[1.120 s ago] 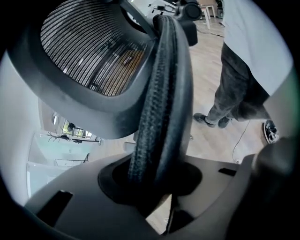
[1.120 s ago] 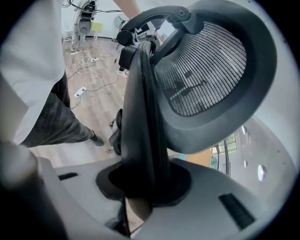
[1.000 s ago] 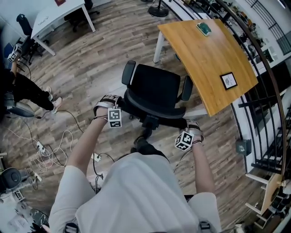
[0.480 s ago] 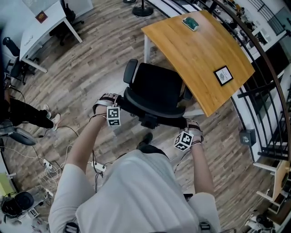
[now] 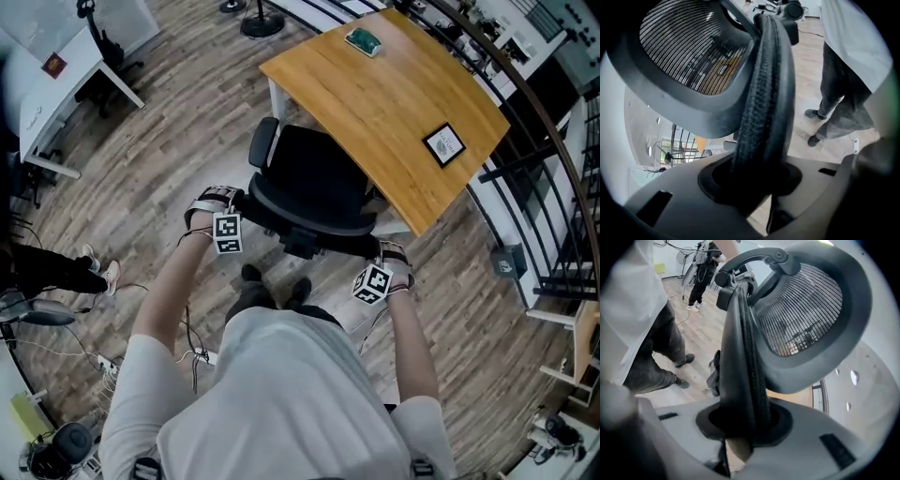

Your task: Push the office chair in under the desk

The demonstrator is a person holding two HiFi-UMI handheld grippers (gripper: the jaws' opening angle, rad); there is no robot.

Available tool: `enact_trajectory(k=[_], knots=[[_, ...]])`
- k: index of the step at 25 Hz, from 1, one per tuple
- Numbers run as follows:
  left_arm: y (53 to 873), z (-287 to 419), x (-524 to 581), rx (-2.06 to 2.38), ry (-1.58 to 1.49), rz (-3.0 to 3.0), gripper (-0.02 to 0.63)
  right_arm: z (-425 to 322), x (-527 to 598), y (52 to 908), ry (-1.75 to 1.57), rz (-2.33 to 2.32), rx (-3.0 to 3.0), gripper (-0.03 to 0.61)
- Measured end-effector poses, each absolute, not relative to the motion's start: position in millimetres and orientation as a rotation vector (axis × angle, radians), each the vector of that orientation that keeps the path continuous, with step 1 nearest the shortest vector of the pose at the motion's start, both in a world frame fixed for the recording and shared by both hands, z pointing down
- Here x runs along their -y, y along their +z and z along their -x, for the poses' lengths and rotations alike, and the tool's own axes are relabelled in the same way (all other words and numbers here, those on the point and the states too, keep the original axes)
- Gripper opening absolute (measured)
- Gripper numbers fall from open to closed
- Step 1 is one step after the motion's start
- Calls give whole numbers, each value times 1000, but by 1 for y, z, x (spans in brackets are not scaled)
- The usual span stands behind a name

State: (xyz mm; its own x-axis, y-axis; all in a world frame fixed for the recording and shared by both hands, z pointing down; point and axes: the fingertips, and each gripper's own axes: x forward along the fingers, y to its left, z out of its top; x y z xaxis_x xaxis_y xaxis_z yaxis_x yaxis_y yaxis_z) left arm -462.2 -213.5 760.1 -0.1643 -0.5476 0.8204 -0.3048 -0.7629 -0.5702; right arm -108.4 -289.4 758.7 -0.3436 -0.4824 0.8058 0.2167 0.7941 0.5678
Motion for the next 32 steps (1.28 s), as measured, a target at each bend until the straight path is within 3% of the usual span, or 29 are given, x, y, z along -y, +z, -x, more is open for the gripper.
enact_trajectory(k=[32], knots=[[758,523,447,-525,-1664,1934,130,177,351,760,-376,-661,1649,97]])
